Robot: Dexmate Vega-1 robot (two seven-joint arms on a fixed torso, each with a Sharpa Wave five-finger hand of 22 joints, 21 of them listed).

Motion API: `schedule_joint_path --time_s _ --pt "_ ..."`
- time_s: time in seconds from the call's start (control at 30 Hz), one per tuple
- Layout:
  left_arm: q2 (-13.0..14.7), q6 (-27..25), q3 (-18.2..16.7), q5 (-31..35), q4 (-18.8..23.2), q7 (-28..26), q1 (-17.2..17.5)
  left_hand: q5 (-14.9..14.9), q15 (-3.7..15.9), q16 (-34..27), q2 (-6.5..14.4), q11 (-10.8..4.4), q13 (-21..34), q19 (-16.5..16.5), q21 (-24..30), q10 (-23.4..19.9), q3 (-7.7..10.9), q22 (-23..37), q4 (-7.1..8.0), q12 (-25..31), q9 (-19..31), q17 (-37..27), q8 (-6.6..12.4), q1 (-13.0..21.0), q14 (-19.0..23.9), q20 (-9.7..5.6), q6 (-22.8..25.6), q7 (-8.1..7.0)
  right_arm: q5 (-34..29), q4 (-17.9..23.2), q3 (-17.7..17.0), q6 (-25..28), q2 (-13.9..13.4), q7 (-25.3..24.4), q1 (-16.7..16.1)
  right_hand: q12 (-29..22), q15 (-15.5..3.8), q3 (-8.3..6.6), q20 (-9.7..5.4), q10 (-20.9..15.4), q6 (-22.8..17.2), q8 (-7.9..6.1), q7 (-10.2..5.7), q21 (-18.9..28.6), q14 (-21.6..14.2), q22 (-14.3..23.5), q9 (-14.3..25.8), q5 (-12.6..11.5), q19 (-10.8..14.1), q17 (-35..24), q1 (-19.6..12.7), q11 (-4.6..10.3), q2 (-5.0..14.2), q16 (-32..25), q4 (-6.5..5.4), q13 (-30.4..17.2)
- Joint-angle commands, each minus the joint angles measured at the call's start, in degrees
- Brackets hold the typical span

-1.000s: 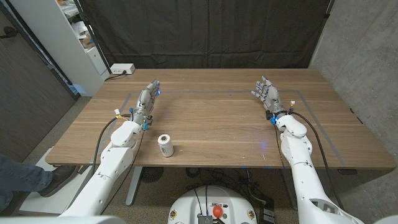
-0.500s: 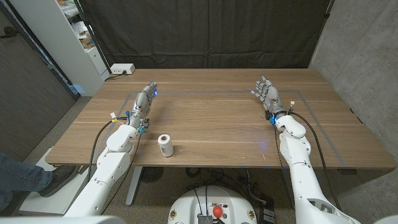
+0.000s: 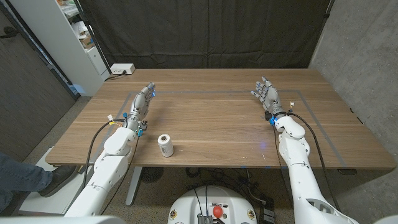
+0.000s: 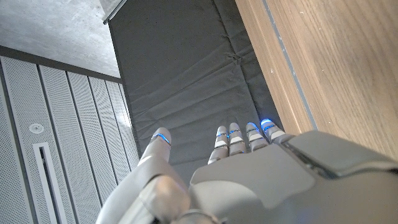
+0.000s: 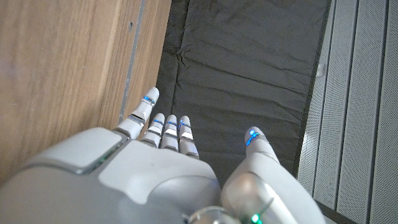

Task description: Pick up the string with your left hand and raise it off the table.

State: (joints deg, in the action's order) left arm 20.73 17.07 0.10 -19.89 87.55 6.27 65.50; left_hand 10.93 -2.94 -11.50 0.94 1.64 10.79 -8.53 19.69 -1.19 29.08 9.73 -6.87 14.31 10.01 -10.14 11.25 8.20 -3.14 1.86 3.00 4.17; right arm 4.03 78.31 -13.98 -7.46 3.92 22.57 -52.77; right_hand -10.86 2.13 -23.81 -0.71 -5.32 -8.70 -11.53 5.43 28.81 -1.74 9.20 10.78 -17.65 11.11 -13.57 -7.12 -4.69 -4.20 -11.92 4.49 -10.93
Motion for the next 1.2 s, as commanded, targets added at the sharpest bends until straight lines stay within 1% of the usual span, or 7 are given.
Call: schedule_joint_path --time_s 0.03,0.37,0.47,0.53,0.7,1.13,1.2 --pt "0.59 0.74 -0.83 0.43 1.68 -0.26 2.01 -0.35 -0.33 0.19 0.34 0.18 0.18 -0.24 -0.29 -0.4 0.34 0.32 -0.41 -0.29 0.22 -0.13 -0.11 0.12 0.41 0.53 0.38 0.07 0.33 -0.46 -0.22 -0.48 0.11 0.22 0.13 -0.44 0.43 -0.01 0.1 -0.64 -0.55 0.01 -0.04 -0.16 0.06 0.27 0.1 0.08 0.16 -0.12 -0.37 -0.08 0.6 -0.25 0.24 -0.09" --pt "0.59 1.56 -1.64 0.45 2.18 -0.52 3.21 -0.45 -0.26 0.21 0.38 -0.05 0.2 -0.43 -0.61 -0.42 0.34 0.34 -0.51 -0.41 0.23 -0.13 -0.12 0.24 0.55 0.6 0.51 0.02 0.55 -0.8 -0.11 -1.11 0.41 0.12 0.47 -0.45 0.33 0.03 0.11 -0.7 -0.64 0.01 0.01 -0.48 0.04 0.28 0.1 0.11 0.27 -0.04 -0.39 -0.09 0.66 -0.26 0.28 -0.08" --pt "0.48 2.01 -1.9 -0.73 1.87 0.57 3.29 -0.47 -0.15 0.16 0.39 -0.05 0.2 -0.49 -0.69 -0.43 0.34 0.34 -0.54 -0.44 0.23 -0.13 -0.14 0.26 0.7 0.71 0.52 0.01 0.67 -0.88 -0.04 -1.24 0.58 0.11 0.55 -0.46 0.3 0.04 0.13 -0.75 -0.68 0.01 -0.02 -0.54 -0.02 0.28 0.1 0.11 0.3 -0.02 -0.4 -0.1 0.66 -0.28 0.29 -0.08" --pt "0.53 2.27 -2.0 0.23 2.29 -0.23 3.77 -0.5 -0.24 0.18 0.4 0.02 0.2 -0.52 -0.76 -0.48 0.34 0.35 -0.56 -0.45 0.23 -0.13 -0.14 0.29 0.72 0.77 0.56 0.03 0.63 -0.91 0.0 -1.41 0.64 0.01 0.59 -0.45 0.31 0.04 0.15 -0.72 -0.7 0.0 -0.02 -0.58 -0.04 0.28 0.1 0.11 0.3 -0.01 -0.41 -0.1 0.66 -0.29 0.3 -0.08" --pt "0.46 2.89 -2.16 -0.48 2.01 0.68 4.23 -0.54 -0.25 0.2 0.44 0.04 0.21 -0.49 -0.9 -0.59 0.34 0.35 -0.61 -0.49 0.23 -0.13 -0.15 0.36 0.78 0.75 0.62 0.06 0.75 -0.81 -0.03 -1.48 0.72 -0.05 0.58 -0.49 0.28 0.04 0.2 -0.83 -0.72 0.01 -0.08 -0.7 -0.08 0.29 0.09 0.12 0.37 0.03 -0.45 -0.08 0.7 -0.3 0.34 -0.07" --pt "0.52 4.22 -2.45 0.36 3.12 0.52 6.41 -0.63 -0.3 0.27 0.51 0.08 0.22 -0.37 -1.16 -0.72 0.34 0.37 -0.7 -0.59 0.24 -0.14 -0.19 0.48 0.83 0.79 0.72 0.02 0.95 -0.08 0.03 -1.39 0.79 -0.11 0.14 -0.51 0.38 0.11 0.21 -0.94 -0.81 0.03 -0.14 -1.13 -0.13 0.3 0.09 0.17 0.56 0.14 -0.46 -0.1 0.74 -0.32 0.39 -0.06" --pt "0.87 4.11 -2.4 0.61 3.52 0.74 6.83 -0.64 -0.29 0.27 0.52 0.18 0.23 -0.38 -1.21 -0.75 0.34 0.38 -0.71 -0.61 0.24 -0.14 -0.19 0.5 0.86 0.81 0.75 0.02 1.1 -0.04 -0.03 -1.45 0.85 -0.1 0.08 -0.53 0.36 0.11 0.24 -1.01 -0.81 0.04 -0.14 -1.17 -0.16 0.3 0.09 0.17 0.61 0.15 -0.47 -0.02 0.76 -0.33 0.4 -0.06"
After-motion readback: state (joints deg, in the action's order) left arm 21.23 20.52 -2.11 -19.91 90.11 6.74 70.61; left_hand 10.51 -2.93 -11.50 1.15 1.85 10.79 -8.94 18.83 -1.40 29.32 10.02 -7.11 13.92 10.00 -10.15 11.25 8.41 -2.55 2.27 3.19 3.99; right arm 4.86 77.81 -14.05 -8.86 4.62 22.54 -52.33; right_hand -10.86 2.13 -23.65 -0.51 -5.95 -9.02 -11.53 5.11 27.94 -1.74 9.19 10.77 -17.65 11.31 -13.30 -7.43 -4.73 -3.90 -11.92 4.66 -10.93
